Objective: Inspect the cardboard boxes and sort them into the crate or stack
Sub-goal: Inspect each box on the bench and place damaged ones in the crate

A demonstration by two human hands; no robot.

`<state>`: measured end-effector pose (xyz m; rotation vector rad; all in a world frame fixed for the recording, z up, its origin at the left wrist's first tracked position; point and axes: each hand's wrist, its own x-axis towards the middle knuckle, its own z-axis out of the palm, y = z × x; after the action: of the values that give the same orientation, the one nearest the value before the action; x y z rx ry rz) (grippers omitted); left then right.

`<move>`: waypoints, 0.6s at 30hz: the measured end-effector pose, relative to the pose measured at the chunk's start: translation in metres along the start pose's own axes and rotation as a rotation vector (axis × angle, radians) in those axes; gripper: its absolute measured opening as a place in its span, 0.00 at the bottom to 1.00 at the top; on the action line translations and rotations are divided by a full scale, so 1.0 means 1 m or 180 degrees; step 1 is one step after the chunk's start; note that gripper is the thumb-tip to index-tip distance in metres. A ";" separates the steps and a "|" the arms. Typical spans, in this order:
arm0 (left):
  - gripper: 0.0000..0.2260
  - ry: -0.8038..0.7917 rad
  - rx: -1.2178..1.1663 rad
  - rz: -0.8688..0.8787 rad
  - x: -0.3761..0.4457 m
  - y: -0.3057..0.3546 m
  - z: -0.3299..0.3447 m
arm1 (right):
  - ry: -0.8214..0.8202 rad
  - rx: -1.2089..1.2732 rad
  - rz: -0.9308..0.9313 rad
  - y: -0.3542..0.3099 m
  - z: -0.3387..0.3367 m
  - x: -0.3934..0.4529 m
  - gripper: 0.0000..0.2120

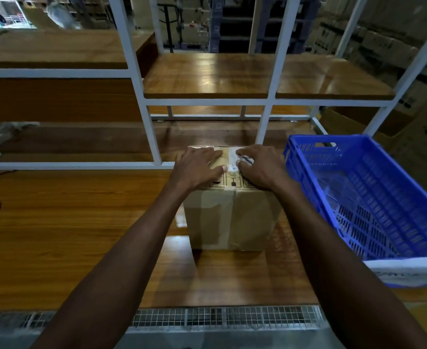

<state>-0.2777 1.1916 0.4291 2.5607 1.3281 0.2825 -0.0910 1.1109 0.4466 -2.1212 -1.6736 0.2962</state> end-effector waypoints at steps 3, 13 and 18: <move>0.31 -0.0112 -0.0731 0.0037 -0.003 -0.007 -0.002 | -0.0013 -0.0153 0.0083 -0.005 0.003 -0.005 0.21; 0.17 0.0565 -0.1836 -0.0067 -0.036 -0.022 0.014 | -0.0580 -0.0463 -0.0072 0.010 0.002 -0.011 0.29; 0.16 0.0516 -0.1811 -0.0134 -0.036 -0.019 0.012 | -0.0168 -0.0659 0.0324 -0.001 0.015 -0.037 0.29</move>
<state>-0.3100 1.1709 0.4099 2.0623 1.1412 0.7528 -0.1075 1.0780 0.4307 -2.3740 -1.6928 0.2186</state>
